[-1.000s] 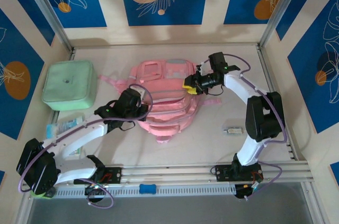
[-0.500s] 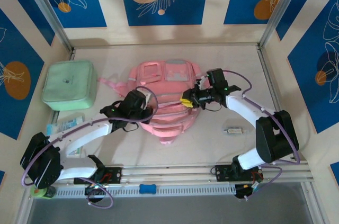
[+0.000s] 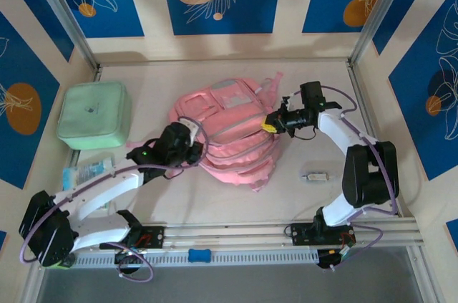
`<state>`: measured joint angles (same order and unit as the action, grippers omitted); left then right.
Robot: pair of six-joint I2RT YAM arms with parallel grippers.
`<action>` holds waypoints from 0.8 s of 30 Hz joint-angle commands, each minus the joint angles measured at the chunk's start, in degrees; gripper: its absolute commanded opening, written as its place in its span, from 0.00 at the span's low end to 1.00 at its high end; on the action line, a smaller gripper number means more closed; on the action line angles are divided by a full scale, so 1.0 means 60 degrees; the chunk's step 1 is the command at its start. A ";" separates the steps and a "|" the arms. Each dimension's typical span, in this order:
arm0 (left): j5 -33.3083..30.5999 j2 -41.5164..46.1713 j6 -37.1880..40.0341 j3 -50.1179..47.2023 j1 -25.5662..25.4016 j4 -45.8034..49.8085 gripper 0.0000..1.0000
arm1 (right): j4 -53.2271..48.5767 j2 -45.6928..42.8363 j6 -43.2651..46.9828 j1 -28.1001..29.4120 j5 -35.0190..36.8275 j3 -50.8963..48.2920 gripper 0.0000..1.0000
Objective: Pack books, pencil case, and school supplies into a backpack
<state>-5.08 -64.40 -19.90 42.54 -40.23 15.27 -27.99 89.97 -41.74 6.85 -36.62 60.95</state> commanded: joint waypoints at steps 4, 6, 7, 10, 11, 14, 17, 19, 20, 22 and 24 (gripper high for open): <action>0.0255 0.0012 0.0413 -0.0250 0.1092 0.0014 0.00 | 0.0448 0.0371 0.0754 0.0209 0.0669 0.1119 0.00; 0.0497 -0.0250 0.0190 -0.0184 0.1009 -0.0146 0.00 | 0.0572 0.0666 0.0818 0.0421 0.1103 0.1463 0.00; 0.0531 -0.0384 0.0074 -0.0117 0.0968 -0.0145 0.00 | 0.0607 0.0890 0.0768 0.0415 0.1210 0.1690 0.00; 0.0627 -0.0587 -0.0094 0.0026 0.0669 -0.0177 0.00 | 0.0667 0.1451 0.0677 0.0326 0.0689 0.2327 0.02; 0.0594 -0.0627 -0.0170 0.0077 0.0570 -0.0068 0.00 | 0.0645 0.1512 0.0693 0.0332 0.0645 0.2428 0.06; 0.0294 -0.0671 -0.0408 0.0232 0.0500 0.0618 0.00 | 0.0323 0.1447 0.0871 0.0196 0.0430 0.2419 0.14; 0.0543 -0.0402 -0.0422 0.0219 0.0428 0.0890 0.19 | -0.0230 0.0885 0.1046 0.0089 0.0930 0.1941 0.33; 0.0676 -0.0151 -0.0565 0.0219 0.0227 0.0903 0.26 | -0.0805 0.0390 0.1237 0.0074 0.1619 0.1567 0.43; 0.0717 -0.0110 -0.0712 0.0244 0.0125 0.0910 0.27 | -0.1090 0.0147 0.1269 0.0066 0.2018 0.1374 0.46; 0.0744 -0.0151 -0.1110 0.0306 -0.0207 0.0848 0.36 | -0.1325 -0.0554 0.1140 0.0044 0.2796 0.0647 0.52; 0.0671 -0.0291 -0.1361 0.0347 -0.0643 0.0631 0.42 | -0.1363 -0.1268 0.0965 0.0000 0.3269 -0.0089 0.59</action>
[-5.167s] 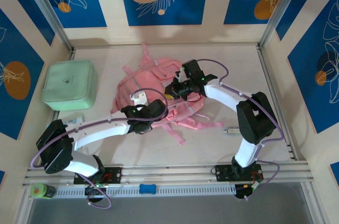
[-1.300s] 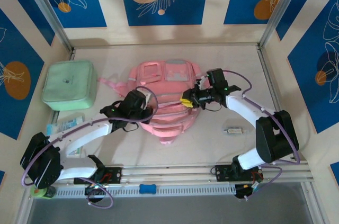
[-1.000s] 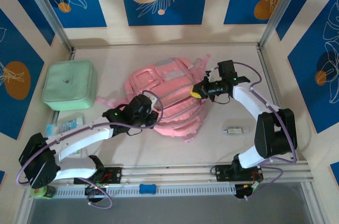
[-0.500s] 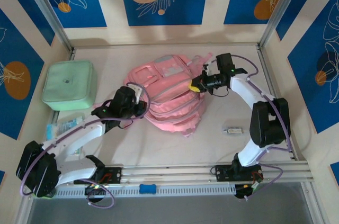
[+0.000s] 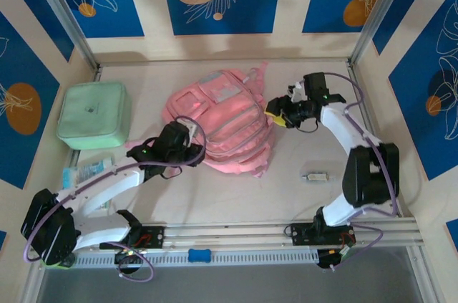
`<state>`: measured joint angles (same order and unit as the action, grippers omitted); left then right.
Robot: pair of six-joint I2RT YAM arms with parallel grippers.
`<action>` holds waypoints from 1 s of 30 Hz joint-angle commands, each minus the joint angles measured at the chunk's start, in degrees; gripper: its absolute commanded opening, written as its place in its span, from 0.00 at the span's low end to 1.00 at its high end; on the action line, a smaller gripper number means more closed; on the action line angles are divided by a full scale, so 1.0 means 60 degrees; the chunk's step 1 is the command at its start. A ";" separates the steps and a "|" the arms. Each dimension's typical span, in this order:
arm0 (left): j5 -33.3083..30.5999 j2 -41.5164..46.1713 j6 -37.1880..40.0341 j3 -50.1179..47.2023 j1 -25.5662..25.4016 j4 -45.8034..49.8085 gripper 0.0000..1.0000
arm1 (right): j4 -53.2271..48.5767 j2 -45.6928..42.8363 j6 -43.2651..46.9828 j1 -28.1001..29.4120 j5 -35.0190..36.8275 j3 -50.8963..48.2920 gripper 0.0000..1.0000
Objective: Pack books, pencil case, and school supplies into a backpack
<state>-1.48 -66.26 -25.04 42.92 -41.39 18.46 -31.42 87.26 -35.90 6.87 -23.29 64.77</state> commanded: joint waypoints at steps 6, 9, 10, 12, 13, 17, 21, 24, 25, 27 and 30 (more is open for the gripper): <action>0.0013 -0.0764 -0.1196 0.0352 -0.1767 -0.1433 0.54 | -0.2230 -0.2420 -0.0842 -0.0841 0.3420 -0.1981 0.76; 0.0258 -0.1233 -0.1130 0.0618 -0.2074 -0.1851 0.58 | -0.2902 -0.3200 -0.1466 -0.1490 0.4391 -0.2536 0.83; 0.0318 -0.1393 -0.1082 0.0755 -0.2166 -0.1876 0.59 | -0.2999 -0.3460 -0.1694 -0.1699 0.4603 -0.2798 0.87; 0.0601 -0.1677 -0.0929 0.0961 -0.2306 -0.2012 0.61 | -0.3161 -0.3806 -0.2103 -0.1987 0.4912 -0.3275 1.00; 0.0707 -0.1836 -0.0859 0.1042 -0.2351 -0.2077 0.62 | -0.3300 -0.3875 -0.2302 -0.2097 0.5022 -0.3438 0.99; 0.0815 -0.2034 -0.0754 0.1011 -0.2379 -0.2455 0.69 | -0.3587 -0.3899 -0.3137 -0.2124 0.5095 -0.3896 0.99; 0.0540 -0.1983 -0.0459 0.1158 -0.2375 -0.2064 0.75 | -0.3292 -0.3782 -0.4084 -0.1773 0.5143 -0.4349 0.99; 0.0275 -0.1779 -0.0259 0.1212 -0.2374 -0.1679 0.79 | -0.2721 -0.3489 -0.4269 -0.1809 0.4836 -0.4654 0.99; 0.0187 -0.1634 -0.0231 0.1155 -0.2375 -0.1641 0.81 | -0.2675 -0.3335 -0.4291 -0.1762 0.4991 -0.4612 0.99; -0.0003 -0.1386 -0.0214 0.1024 -0.2375 -0.1594 0.83 | -0.2691 -0.3015 -0.4314 -0.1700 0.5251 -0.4504 0.99; -0.0261 -0.1111 -0.0222 0.0840 -0.2374 -0.1514 0.84 | -0.2445 -0.2514 -0.4225 -0.1637 0.5474 -0.4405 0.99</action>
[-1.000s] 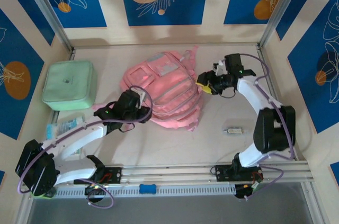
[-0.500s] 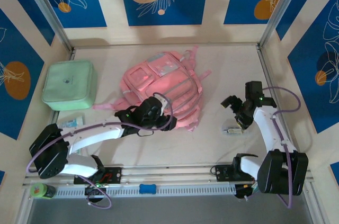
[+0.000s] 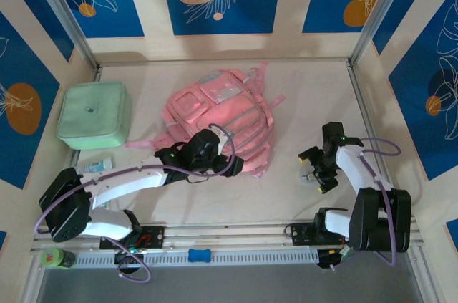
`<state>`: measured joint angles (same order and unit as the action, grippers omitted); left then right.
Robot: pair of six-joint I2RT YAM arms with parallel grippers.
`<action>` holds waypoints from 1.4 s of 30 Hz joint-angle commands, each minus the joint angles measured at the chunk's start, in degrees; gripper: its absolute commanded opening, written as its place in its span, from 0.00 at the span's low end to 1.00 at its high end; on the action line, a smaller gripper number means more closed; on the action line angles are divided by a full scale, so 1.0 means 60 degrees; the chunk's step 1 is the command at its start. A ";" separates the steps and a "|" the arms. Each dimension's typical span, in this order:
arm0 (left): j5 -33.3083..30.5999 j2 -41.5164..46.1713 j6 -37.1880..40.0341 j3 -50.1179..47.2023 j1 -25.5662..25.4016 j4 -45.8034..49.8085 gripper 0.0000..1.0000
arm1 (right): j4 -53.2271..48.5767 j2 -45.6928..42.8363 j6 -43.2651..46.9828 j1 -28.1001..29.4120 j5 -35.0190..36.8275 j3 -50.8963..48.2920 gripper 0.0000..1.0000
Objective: Pack books, pencil case, and school supplies into a backpack
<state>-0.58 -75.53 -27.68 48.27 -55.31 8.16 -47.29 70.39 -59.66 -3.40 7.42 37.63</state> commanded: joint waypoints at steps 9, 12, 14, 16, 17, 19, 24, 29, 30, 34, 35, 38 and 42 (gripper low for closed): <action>-0.0921 0.0583 -0.0045 -0.0144 -0.0054 0.0523 0.87 | 0.0585 0.2451 0.0787 0.0677 0.0780 0.1601 0.86; -0.1011 0.0598 -0.0088 -0.0150 -0.0047 0.0607 0.88 | 0.0411 0.3084 0.1096 0.1129 0.0999 0.2128 0.77; -0.1177 0.0620 -0.0148 -0.0142 -0.0049 0.0669 0.88 | 0.0288 0.3416 0.1274 0.1285 0.1014 0.2349 0.71; -0.1244 0.0620 -0.0144 -0.0136 -0.0044 0.0716 0.89 | 0.0167 0.3579 0.1368 0.1405 0.1124 0.2432 0.67; -0.1262 0.0613 -0.0125 -0.0122 -0.0036 0.0769 0.90 | 0.0174 0.3578 0.1386 0.1451 0.1133 0.2383 0.67; -0.1330 0.0591 -0.0103 -0.0091 -0.0039 0.0888 0.91 | 0.0147 0.3484 0.1360 0.1489 0.1089 0.2179 0.70; -0.1471 0.0536 -0.0059 -0.0095 -0.0021 0.0919 0.92 | 0.0484 0.3133 0.1386 0.1324 0.0788 0.1516 0.68; -0.1358 0.0417 -0.0015 0.0095 -0.0009 0.0990 0.94 | 0.0521 0.3025 0.1549 0.1154 0.0654 0.1393 0.60; -0.1354 0.0379 -0.0015 0.0121 -0.0010 0.0998 0.94 | 0.0623 0.2968 0.1610 0.1139 0.0541 0.1348 0.59; -0.1354 0.0291 -0.0058 0.0227 -0.0012 0.1047 0.94 | 0.0767 0.2831 0.1746 0.1112 0.0297 0.1341 0.55; -0.1354 0.0269 -0.0085 0.0245 -0.0016 0.1070 0.94 | 0.0737 0.2816 0.1787 0.1116 0.0292 0.1367 0.55; -0.1353 0.0331 -0.0124 0.0229 -0.0010 0.1074 0.94 | 0.0664 0.2662 0.2020 0.1137 0.0272 0.1490 0.53; -0.1582 0.0427 0.0038 0.0363 0.0030 0.1322 0.96 | 0.0389 0.2348 0.2355 0.1149 0.0331 0.1711 0.52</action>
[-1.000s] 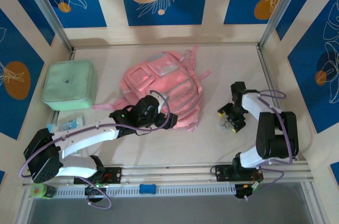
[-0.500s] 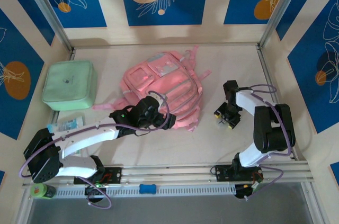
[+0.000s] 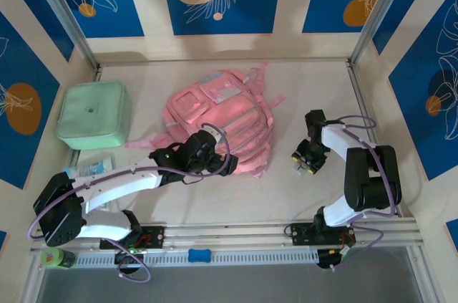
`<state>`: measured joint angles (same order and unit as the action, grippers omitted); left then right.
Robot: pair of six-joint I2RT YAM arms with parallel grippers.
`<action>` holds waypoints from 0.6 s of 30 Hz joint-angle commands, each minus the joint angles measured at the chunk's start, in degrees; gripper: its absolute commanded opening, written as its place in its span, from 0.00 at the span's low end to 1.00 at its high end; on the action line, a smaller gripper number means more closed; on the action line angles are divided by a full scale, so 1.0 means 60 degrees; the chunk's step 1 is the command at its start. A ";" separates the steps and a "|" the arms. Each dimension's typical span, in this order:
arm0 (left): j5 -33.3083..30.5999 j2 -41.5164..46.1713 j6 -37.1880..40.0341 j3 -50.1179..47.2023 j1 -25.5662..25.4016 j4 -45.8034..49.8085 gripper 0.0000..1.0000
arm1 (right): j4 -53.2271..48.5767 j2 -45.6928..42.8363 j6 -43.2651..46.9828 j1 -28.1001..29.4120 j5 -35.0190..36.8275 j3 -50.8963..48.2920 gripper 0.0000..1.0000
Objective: Pack books, pencil case, and school supplies into a backpack
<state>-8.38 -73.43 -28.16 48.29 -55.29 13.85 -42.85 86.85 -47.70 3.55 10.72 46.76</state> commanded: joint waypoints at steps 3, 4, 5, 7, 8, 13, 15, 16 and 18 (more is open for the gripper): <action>-0.0665 0.0071 0.0629 0.0771 0.0171 0.0855 0.99 | -0.0603 -0.0727 0.0623 0.0140 -0.0197 0.0410 0.51; -0.0640 0.0017 0.0864 0.0874 0.0250 0.0926 0.99 | -0.0685 -0.0858 0.0701 0.0219 -0.0226 0.0480 0.51; -0.0686 -0.0092 0.1073 0.1090 0.0358 0.1150 1.00 | -0.0809 -0.1008 0.0756 0.0336 -0.0234 0.0594 0.51; -0.1114 -0.0312 0.1529 0.1516 0.0496 0.1595 0.99 | -0.1006 -0.1278 0.0904 0.0601 -0.0233 0.0776 0.51; -0.1282 -0.0441 0.1891 0.1734 0.0527 0.1722 0.99 | -0.1138 -0.1420 0.0974 0.0757 -0.0201 0.0862 0.51; -0.1342 -0.1322 0.3621 0.2694 0.0679 0.1943 0.99 | -0.1566 -0.1979 0.1227 0.1441 -0.0143 0.1193 0.51; -0.1366 -0.1801 0.4228 0.3045 0.0686 0.1960 0.99 | -0.1618 -0.2080 0.1355 0.1690 -0.0346 0.1293 0.51; -0.1374 -0.2007 0.4493 0.3199 0.0697 0.1977 0.99 | -0.1659 -0.2084 0.1395 0.1796 -0.0508 0.1349 0.51; -0.1384 -0.2463 0.4873 0.3518 0.0743 0.2005 0.99 | -0.1699 -0.2032 0.1534 0.2046 -0.1028 0.1522 0.51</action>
<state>-15.55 -85.36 -6.31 66.52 -51.42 23.53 -50.50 75.20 -40.56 14.41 8.62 53.93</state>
